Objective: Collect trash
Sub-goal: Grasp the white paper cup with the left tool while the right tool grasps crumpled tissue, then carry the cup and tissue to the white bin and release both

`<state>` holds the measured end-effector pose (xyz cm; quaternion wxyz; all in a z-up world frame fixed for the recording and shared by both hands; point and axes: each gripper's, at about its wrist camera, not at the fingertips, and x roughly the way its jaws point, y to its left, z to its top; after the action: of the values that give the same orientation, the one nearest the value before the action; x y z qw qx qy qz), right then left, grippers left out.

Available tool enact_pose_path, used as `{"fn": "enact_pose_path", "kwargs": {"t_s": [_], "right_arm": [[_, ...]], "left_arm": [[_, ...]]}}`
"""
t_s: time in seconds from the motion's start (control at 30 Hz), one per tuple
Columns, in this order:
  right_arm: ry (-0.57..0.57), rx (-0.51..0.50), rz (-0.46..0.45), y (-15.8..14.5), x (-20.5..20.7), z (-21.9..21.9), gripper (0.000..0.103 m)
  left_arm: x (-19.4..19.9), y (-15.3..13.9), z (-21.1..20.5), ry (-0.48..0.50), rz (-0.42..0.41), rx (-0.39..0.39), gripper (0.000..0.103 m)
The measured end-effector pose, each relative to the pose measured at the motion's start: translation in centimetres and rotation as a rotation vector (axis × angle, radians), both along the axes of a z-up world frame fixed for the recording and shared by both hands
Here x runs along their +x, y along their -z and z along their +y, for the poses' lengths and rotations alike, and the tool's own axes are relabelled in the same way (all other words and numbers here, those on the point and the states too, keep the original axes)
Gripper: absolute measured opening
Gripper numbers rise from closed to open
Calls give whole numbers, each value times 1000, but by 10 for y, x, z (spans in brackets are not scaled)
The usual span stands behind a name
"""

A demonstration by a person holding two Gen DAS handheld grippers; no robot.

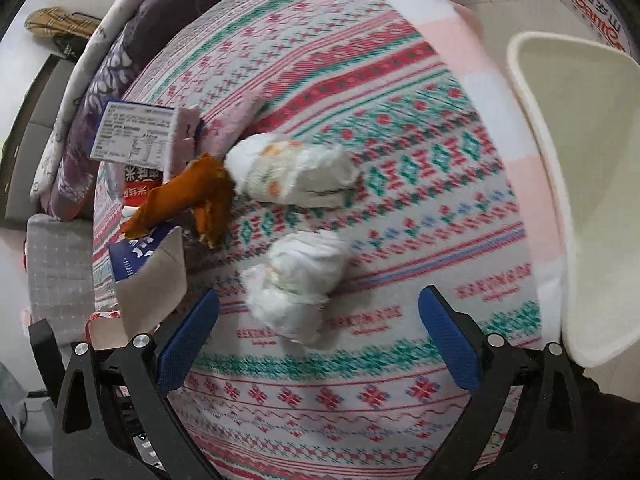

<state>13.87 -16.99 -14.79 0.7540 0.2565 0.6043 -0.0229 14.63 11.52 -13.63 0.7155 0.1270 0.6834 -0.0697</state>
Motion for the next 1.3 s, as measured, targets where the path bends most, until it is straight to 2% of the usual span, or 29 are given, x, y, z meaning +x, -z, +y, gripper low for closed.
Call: {"fn": "enact_pose_path", "kwargs": {"t_s": [0.03,0.07,0.1,0.13,0.17,0.2,0.23,0.33,0.47,0.63,0.77,0.8,0.9,0.97,1.13,1.3], "right_arm": [[-8,-24,1,1,2,4,93],[-19,-61,-7,0,1,9,92],[-26,-84,-15,0,1,10,86],[-37,-108,-27,-2,2,12,74],[-46,-118,-36,-3,3,13,67],[-60,-118,-45,-4,5,14,51],[-72,-103,-52,-4,7,14,39],[-76,-96,-59,-6,9,13,38],[-89,-47,-98,-12,7,21,37],[-139,-65,-257,-46,1,28,37],[-161,-122,-409,-75,-4,32,37],[-164,-138,-437,-79,-3,35,37],[-166,-214,-531,-95,-8,37,37],[-162,-267,-584,-103,-17,35,37],[-140,-390,-691,-124,-33,30,37],[-112,-454,-734,-136,-43,21,38]], "left_arm": [[1,1,3,-8,4,-5,94],[1,2,7,-21,8,-8,86],[2,4,12,-32,11,-10,84],[3,4,17,-50,10,-17,84],[3,3,21,-59,7,-24,83],[3,1,25,-71,1,-34,82],[4,-1,30,-89,-11,-46,79],[6,-12,44,-130,-48,-90,72],[6,-42,57,-208,-146,-142,70],[5,-88,68,-295,-303,-244,70],[-1,-120,56,-333,-433,-284,71],[-2,-118,53,-339,-472,-280,71],[-2,-136,32,-339,-615,-228,71],[-6,-145,21,-346,-679,-225,72],[-11,-156,-7,-374,-810,-190,73],[-19,-162,-33,-378,-880,-181,73]]}}
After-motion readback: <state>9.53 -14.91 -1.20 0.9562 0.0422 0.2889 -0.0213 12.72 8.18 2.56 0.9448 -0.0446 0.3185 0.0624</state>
